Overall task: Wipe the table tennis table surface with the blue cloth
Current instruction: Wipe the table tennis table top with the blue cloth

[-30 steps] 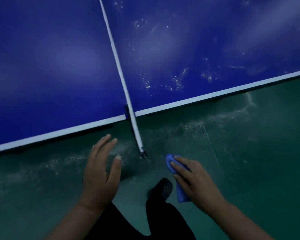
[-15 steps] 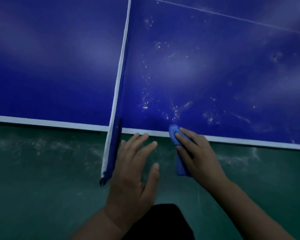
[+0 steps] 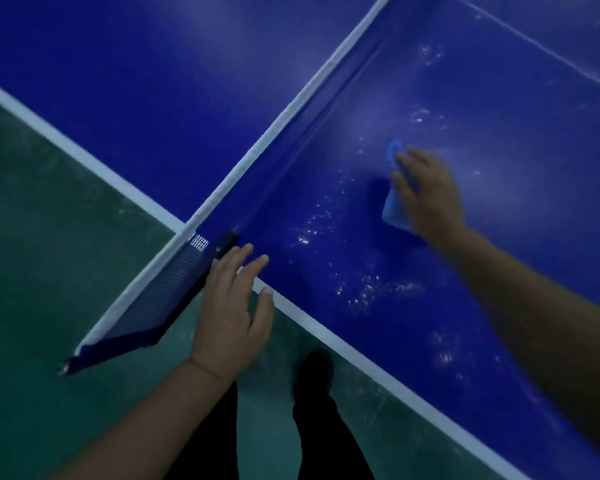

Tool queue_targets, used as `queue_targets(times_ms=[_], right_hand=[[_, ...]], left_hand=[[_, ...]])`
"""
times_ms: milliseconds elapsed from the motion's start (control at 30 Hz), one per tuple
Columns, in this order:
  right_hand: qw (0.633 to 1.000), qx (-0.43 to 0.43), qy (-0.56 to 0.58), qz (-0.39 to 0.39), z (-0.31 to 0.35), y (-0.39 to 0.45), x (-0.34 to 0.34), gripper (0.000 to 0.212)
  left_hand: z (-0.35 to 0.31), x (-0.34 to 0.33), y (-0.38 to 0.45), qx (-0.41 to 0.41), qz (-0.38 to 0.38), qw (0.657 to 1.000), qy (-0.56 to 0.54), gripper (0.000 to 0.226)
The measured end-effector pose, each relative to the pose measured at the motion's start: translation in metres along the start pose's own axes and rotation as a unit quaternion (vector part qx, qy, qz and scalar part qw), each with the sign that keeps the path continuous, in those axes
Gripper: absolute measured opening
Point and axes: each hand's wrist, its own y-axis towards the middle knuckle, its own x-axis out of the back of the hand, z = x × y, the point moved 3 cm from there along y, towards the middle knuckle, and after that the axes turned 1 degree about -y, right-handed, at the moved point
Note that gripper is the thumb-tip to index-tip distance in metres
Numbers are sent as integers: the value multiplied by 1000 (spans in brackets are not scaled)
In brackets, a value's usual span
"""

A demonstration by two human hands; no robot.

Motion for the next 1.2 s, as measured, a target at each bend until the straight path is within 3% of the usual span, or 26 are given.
queue_targets(times_ms=[133,200,233,300,367,433,500,567,667,733,800,867,900,933,967,1033,1100,1133,1200], right_hand=[[990,13,-140,-13,-42,97,-28,56],[988,-23,-152,22,-26,118,-41,60],[989,-2,-146,18,-10,119,-50,64],[987,79,-137,20,42,91,-65,68],[973,187,-126,53,93,20,-87,56],[939,305,-98,128,137,-62,-95,54],[911,366,-96,163,141,-80,-93,53],[933,321,-124,102,115,-43,-90,51],[980,85,-175,40,68,25,-72,53],[986,29,-165,11,93,12,-73,52],[980,142,-134,47,145,-34,-85,50],[911,362,-129,148,168,-94,-99,50],[877,427,-126,179,163,-99,-99,50],[870,451,-124,159,152,-84,-95,52],[887,416,-142,140,133,-56,-94,57],[946,236,-195,106,104,2,-81,68],[968,107,-216,71,105,10,-74,65],[972,113,-201,56,120,-7,-80,60],[961,224,-150,68,162,-68,-97,53]], left_hand=[[10,-18,-6,38,-48,998,31,46],[17,-20,-12,56,-62,995,49,47],[20,-19,-16,64,-70,994,57,48],[27,-18,-20,72,-81,991,77,49],[32,-16,-23,70,-92,989,96,49],[36,-14,-27,72,-102,986,111,49],[39,-13,-30,66,-104,986,116,50],[41,-10,-36,66,-101,986,118,51],[45,-3,-43,71,-102,985,121,51],[49,0,-50,71,-105,984,128,51],[54,0,-57,73,-101,982,141,52],[56,-1,-63,78,-92,981,155,53],[56,-1,-66,78,-87,981,157,53],[55,-2,-68,75,-83,981,156,53],[54,-2,-70,68,-82,982,155,53],[53,-2,-73,59,-84,982,159,54],[54,-3,-75,69,-88,980,164,55],[55,-3,-75,79,-90,979,164,56],[57,-5,-76,95,-86,977,169,58]])
